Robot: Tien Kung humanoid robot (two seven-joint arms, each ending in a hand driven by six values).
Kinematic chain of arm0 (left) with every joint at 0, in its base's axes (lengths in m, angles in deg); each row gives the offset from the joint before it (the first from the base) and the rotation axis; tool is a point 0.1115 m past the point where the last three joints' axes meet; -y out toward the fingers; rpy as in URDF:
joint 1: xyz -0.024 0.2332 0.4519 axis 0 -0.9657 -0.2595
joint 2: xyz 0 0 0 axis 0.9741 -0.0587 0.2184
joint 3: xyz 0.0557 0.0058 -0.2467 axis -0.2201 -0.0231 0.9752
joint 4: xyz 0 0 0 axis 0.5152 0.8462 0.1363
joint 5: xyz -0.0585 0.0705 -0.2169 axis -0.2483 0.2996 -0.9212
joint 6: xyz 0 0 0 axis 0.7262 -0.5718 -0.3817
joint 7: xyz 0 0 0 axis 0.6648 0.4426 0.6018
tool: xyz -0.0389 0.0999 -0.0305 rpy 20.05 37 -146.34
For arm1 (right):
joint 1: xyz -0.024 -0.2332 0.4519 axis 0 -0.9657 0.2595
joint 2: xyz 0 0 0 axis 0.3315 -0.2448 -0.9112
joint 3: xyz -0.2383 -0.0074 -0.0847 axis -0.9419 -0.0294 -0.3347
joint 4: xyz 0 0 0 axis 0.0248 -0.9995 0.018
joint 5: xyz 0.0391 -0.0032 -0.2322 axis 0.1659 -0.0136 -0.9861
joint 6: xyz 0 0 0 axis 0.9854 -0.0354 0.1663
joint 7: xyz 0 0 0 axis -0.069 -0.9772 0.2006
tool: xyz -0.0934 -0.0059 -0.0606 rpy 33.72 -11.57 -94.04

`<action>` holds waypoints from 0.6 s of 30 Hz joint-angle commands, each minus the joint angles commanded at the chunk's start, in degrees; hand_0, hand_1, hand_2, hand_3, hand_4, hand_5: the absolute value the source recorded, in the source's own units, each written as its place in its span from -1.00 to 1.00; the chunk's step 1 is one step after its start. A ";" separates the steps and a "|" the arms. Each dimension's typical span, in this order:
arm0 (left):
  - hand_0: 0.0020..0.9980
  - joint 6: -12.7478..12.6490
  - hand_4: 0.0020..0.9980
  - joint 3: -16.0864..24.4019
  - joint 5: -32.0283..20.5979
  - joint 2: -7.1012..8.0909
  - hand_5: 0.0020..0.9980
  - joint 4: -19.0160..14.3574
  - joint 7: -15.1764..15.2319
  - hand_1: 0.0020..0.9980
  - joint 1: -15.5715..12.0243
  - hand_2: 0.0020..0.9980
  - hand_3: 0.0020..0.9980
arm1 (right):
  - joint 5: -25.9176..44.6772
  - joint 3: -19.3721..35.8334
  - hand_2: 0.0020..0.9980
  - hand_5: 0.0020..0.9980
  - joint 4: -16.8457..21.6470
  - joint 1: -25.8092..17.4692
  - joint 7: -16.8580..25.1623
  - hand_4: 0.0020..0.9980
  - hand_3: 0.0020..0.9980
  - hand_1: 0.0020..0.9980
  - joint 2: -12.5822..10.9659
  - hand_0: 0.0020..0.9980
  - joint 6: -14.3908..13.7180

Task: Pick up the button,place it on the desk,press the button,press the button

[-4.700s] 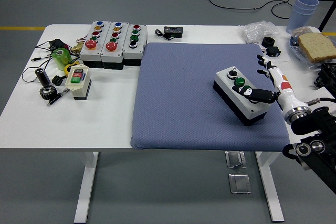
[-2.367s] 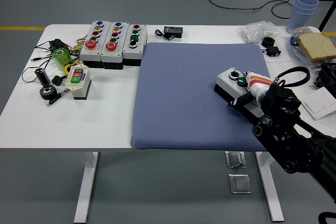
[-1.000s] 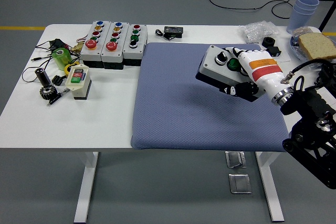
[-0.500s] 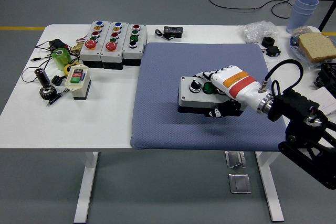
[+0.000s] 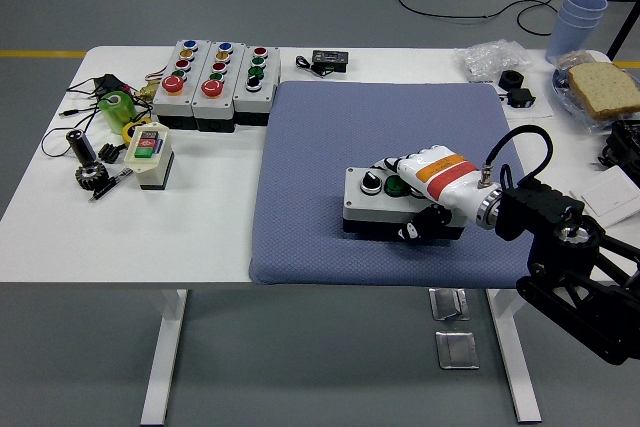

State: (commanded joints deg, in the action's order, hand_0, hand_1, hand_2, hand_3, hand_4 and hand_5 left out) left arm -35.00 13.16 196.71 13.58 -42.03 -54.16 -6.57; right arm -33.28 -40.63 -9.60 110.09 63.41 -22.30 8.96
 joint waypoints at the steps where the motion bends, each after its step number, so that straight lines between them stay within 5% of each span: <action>1: 0.31 -0.01 -0.35 0.00 -0.03 -0.01 0.70 0.00 0.01 0.28 0.00 0.32 0.12 | -0.23 -0.04 -0.08 -0.75 -0.49 -0.03 0.12 0.43 0.07 -0.47 0.09 -0.17 -0.28; 2: 0.31 -0.01 -0.35 0.00 -0.04 -0.01 0.70 0.00 0.01 0.28 0.00 0.32 0.12 | -0.30 -0.06 -0.08 -0.75 -0.65 -0.03 0.16 0.43 0.07 -0.47 0.12 -0.17 -0.37; 3: 0.31 0.02 -0.35 -0.02 0.00 -0.02 0.71 0.00 0.00 0.28 0.02 0.32 0.12 | -0.12 -0.16 0.10 -0.77 -1.12 -0.06 0.65 0.47 0.18 -0.07 0.21 0.23 -1.04; 8: 0.31 0.06 -0.35 -0.02 -0.05 -0.02 0.71 0.00 -0.01 0.28 0.05 0.32 0.12 | 0.01 -0.62 0.10 -0.77 -2.54 -0.16 3.03 0.47 0.18 -0.07 0.32 0.23 -3.36; 9: 0.31 0.07 -0.35 -0.02 -0.03 -0.02 0.70 0.00 0.00 0.28 0.06 0.32 0.12 | -0.09 -0.70 0.38 -0.84 -2.74 -0.17 3.40 0.52 0.35 0.27 0.33 0.51 -3.71; 14: 0.31 0.07 -0.35 0.07 0.01 0.02 0.70 0.00 0.01 0.28 0.08 0.32 0.12 | 0.31 -0.79 0.38 -0.84 -3.21 -0.17 3.62 0.52 0.35 0.27 0.30 0.51 -3.01; 15: 0.31 0.06 -0.35 0.03 -0.03 0.02 0.71 0.00 0.02 0.28 0.08 0.32 0.12 | 0.27 -0.78 0.59 -0.90 -3.25 -0.19 3.64 0.61 0.63 0.43 0.28 0.66 -2.88; 18: 0.31 0.05 -0.35 0.01 -0.06 0.02 0.71 0.00 0.02 0.28 0.07 0.32 0.12 | 0.43 -0.77 0.59 -0.90 -3.26 -0.23 3.13 0.61 0.63 0.43 0.30 0.66 -2.35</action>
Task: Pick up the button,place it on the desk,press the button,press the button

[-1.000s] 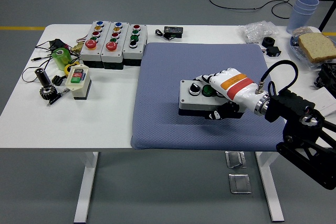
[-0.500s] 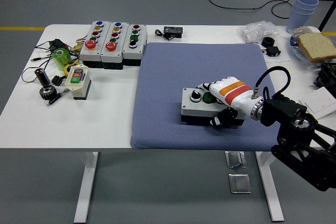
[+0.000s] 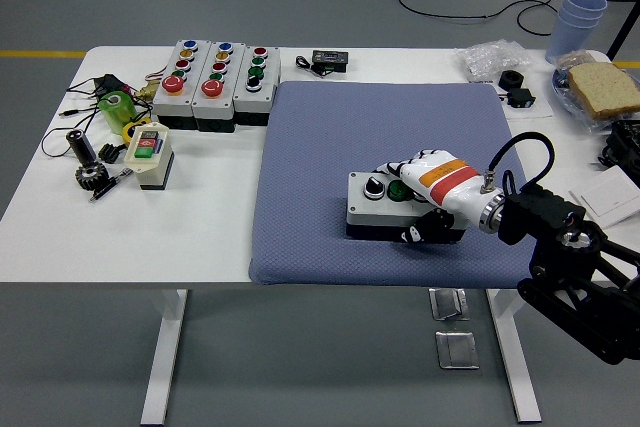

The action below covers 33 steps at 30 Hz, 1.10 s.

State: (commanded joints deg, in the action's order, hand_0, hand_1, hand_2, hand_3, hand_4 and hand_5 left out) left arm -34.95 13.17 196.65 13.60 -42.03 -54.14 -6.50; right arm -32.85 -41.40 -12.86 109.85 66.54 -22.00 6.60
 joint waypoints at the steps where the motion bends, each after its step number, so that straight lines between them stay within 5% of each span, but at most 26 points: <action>1: 0.31 0.03 -0.35 0.00 0.12 -0.02 0.71 0.00 0.00 0.28 0.01 0.32 0.12 | 0.12 -0.01 0.59 -0.90 -0.03 -0.06 -0.32 0.61 0.63 0.43 0.05 0.66 0.48; 2: 0.31 0.04 -0.35 -0.01 0.16 -0.02 0.71 0.00 0.00 0.28 0.01 0.32 0.12 | 0.16 -0.01 0.59 -0.90 -0.04 -0.08 -0.44 0.61 0.63 0.43 0.07 0.66 0.65; 3: 0.31 0.04 -0.35 -0.03 0.19 -0.04 0.70 0.00 0.01 0.28 0.01 0.32 0.12 | 0.18 0.03 0.74 -0.86 -0.02 -0.15 -0.46 0.75 0.87 0.54 0.10 0.76 0.73; 9: 0.31 0.04 -0.35 -0.08 0.19 -0.05 0.70 0.00 0.02 0.28 0.00 0.32 0.12 | 1.27 0.08 0.82 -0.83 0.13 -0.32 0.12 0.74 0.98 0.59 -0.05 0.81 1.14; 33: 0.30 0.20 -0.35 0.12 0.91 -0.19 0.69 0.00 -0.03 0.27 -0.65 0.32 0.12 | 7.10 0.60 0.91 -0.86 2.98 -0.57 -1.12 0.75 1.00 0.66 2.00 0.85 0.65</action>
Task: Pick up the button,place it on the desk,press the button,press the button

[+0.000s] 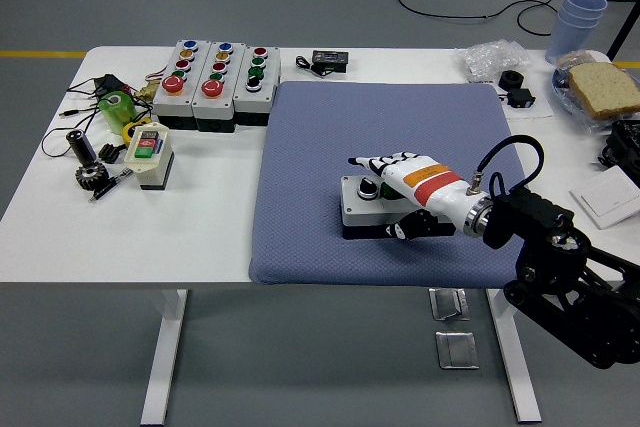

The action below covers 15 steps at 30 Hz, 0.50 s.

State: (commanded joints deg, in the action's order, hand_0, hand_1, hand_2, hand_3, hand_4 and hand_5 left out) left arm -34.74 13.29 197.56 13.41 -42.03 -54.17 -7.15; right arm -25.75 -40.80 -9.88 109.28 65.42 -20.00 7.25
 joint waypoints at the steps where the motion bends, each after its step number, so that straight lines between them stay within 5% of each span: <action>1: 0.30 0.02 -0.35 0.07 0.08 0.00 0.69 0.00 -0.01 0.27 -0.03 0.32 0.12 | 0.06 0.11 0.91 -0.86 0.14 -0.05 -0.12 0.75 1.00 0.66 0.04 0.85 0.19; 9: 0.30 -0.02 -0.35 0.16 0.21 0.05 0.69 0.00 -0.03 0.28 -0.21 0.32 0.11 | -0.29 2.19 0.92 -0.85 5.73 -1.85 -0.74 0.78 1.00 0.67 -1.71 0.85 1.54; 13: 0.30 -0.02 -0.35 0.12 0.29 0.08 0.69 0.00 0.01 0.28 -0.18 0.32 0.11 | 0.13 3.72 0.92 -0.85 8.30 -2.81 -0.95 0.77 1.00 0.69 -2.02 0.85 0.10; 15: 0.30 -0.05 -0.35 0.20 0.27 0.08 0.69 0.00 0.00 0.28 -0.15 0.32 0.11 | 0.15 5.36 0.92 -0.85 11.00 -4.13 -1.74 0.77 1.00 0.69 -1.95 0.85 -3.15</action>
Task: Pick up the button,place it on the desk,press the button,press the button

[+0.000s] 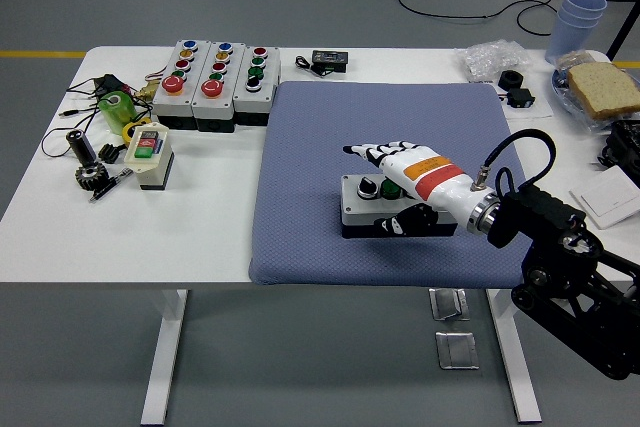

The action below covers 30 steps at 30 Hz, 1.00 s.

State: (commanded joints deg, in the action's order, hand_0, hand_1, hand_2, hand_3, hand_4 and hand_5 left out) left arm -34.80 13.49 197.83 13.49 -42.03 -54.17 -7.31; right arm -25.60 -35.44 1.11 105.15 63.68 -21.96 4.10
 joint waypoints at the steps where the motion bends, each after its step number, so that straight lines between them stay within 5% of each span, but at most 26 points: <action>1: 0.30 0.00 -0.35 0.01 0.00 0.00 0.69 0.00 -0.01 0.28 0.02 0.32 0.11 | -0.11 0.53 0.92 -0.85 1.23 -0.47 -0.43 0.77 1.00 0.69 0.02 0.85 -2.05; 8: 0.30 -0.15 -0.36 -0.04 -0.32 0.15 0.68 0.00 0.05 0.28 0.29 0.32 0.12 | 1.21 3.76 0.80 -0.86 5.16 -4.08 -8.45 0.71 1.00 0.57 -1.52 0.79 -14.44; 9: 0.30 -0.17 -0.35 -0.02 -0.35 0.17 0.68 0.00 0.04 0.28 0.34 0.32 0.11 | 2.29 4.44 -0.06 -1.00 5.14 -4.61 -9.34 0.17 0.66 -0.43 -1.83 -0.21 -16.06; 14: 0.30 -0.25 -0.35 -0.08 -0.39 0.25 0.68 0.00 0.07 0.28 0.57 0.32 0.11 | 5.69 6.05 -0.06 -1.00 5.93 -6.96 -10.21 0.17 0.66 -0.43 -3.88 -0.21 -17.76; 15: 0.30 -0.28 -0.35 0.07 -0.28 0.25 0.68 0.00 0.06 0.28 0.61 0.32 0.11 | 5.27 6.35 -0.41 -0.95 6.52 -7.94 -11.01 0.07 0.57 -0.99 -4.49 -0.63 -18.02; 20: 0.30 -0.23 -0.35 0.16 0.12 0.24 0.68 0.00 0.03 0.28 0.61 0.32 0.11 | 4.12 6.89 -0.41 -0.95 8.03 -10.56 -12.09 0.07 0.57 -0.99 -5.27 -0.63 -17.69; 21: 0.30 -0.22 -0.35 0.14 0.15 0.24 0.69 0.00 0.02 0.28 0.58 0.32 0.11 | 3.75 7.03 -0.54 -0.95 8.20 -11.30 -12.21 0.03 0.39 -1.00 -5.32 -0.79 -17.12; 24: 0.30 -0.19 -0.35 0.11 0.22 0.25 0.69 0.00 0.02 0.28 0.57 0.32 0.11 | 3.16 7.19 -0.54 -0.95 8.18 -11.96 -12.42 0.03 0.39 -1.00 -5.31 -0.79 -16.56; 30: 0.30 -0.29 -0.35 0.06 0.12 0.26 0.69 0.00 0.02 0.28 0.56 0.32 0.11 | 0.13 7.14 -0.57 -0.91 7.46 -13.08 -13.96 0.00 0.31 -1.00 -5.42 -0.81 -12.13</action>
State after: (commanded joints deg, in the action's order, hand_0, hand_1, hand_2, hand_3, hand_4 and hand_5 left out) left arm -35.09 13.55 197.95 13.75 -42.03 -54.15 -6.75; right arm -25.47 -28.30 8.57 92.07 49.72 -27.38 -8.03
